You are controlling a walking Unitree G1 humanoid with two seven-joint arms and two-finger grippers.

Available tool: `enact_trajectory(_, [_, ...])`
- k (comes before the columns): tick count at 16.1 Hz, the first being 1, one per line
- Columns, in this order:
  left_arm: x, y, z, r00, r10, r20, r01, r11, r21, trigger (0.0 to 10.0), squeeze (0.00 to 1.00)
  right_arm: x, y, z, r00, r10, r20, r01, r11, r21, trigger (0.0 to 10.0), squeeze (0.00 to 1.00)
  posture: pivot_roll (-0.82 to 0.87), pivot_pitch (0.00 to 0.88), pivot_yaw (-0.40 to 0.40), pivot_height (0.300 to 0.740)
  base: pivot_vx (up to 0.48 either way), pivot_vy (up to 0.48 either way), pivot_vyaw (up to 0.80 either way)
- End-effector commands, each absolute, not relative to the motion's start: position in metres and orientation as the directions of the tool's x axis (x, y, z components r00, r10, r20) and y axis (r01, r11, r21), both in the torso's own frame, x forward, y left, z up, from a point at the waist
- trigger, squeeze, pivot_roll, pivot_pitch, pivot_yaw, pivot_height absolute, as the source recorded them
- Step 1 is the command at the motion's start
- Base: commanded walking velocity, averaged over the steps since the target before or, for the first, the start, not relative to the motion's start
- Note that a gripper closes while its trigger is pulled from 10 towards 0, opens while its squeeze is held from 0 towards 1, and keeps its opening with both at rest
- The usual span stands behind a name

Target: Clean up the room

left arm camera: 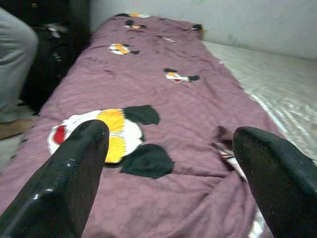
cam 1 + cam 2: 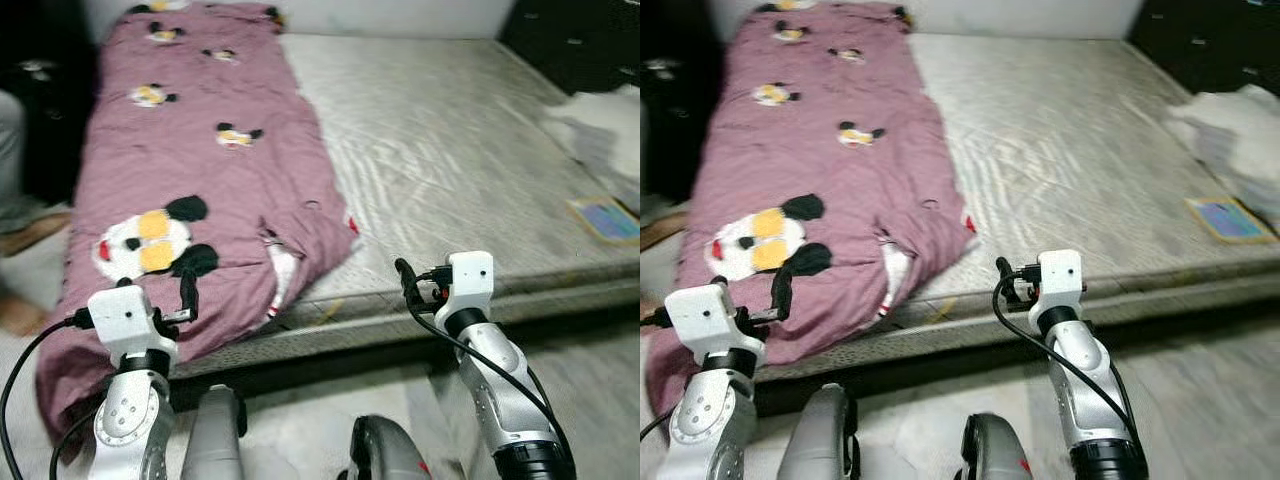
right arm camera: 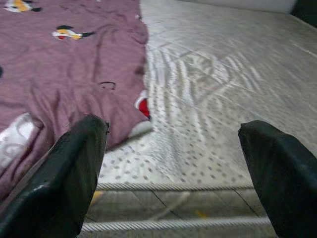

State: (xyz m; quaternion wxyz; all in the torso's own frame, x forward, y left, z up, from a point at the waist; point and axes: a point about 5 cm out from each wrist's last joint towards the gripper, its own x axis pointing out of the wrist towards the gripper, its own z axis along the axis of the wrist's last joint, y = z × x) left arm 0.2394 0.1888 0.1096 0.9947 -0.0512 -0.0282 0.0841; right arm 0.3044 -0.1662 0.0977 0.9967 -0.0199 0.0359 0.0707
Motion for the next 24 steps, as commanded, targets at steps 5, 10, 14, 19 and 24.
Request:
enact_trajectory(5, [0.241,0.183,0.115,0.988,0.133,0.072,-0.125,0.986,-0.108,10.0,0.0,0.306,-0.166,0.098,0.986,0.149,-0.07,-0.152,0.987,-0.042,10.0,0.0,-0.01,0.157,-0.09,0.634,0.345,0.0,0.08])
enact_trajectory(10, [0.243,0.18,0.116,0.99,0.121,0.071,-0.112,0.987,-0.115,10.0,0.0,0.306,-0.166,0.097,0.987,0.147,-0.071,-0.15,0.988,-0.045,10.0,0.0,-0.01,0.154,-0.088,0.634,0.358,0.0,0.0])
enact_trajectory(14, [0.243,0.177,0.115,0.992,0.112,0.065,-0.103,0.987,-0.127,10.0,0.0,0.307,-0.166,0.096,0.985,0.154,-0.072,-0.159,0.985,-0.061,10.0,0.0,-0.01,0.148,-0.092,0.634,0.331,0.0,0.64])
enact_trajectory(19, [0.245,0.175,0.114,0.992,0.114,0.062,-0.104,0.984,-0.144,10.0,0.0,0.309,-0.166,0.095,0.985,0.155,-0.072,-0.159,0.986,-0.053,10.0,0.0,-0.01,0.145,-0.094,0.634,0.164,0.0,0.09])
enact_trajectory(24, [0.248,0.174,0.114,0.992,0.113,0.057,-0.104,0.984,-0.141,10.0,0.0,0.31,-0.165,0.094,0.984,0.162,-0.075,-0.166,0.985,-0.04,10.0,0.0,-0.01,0.153,-0.095,0.619,0.0,0.0,0.0])
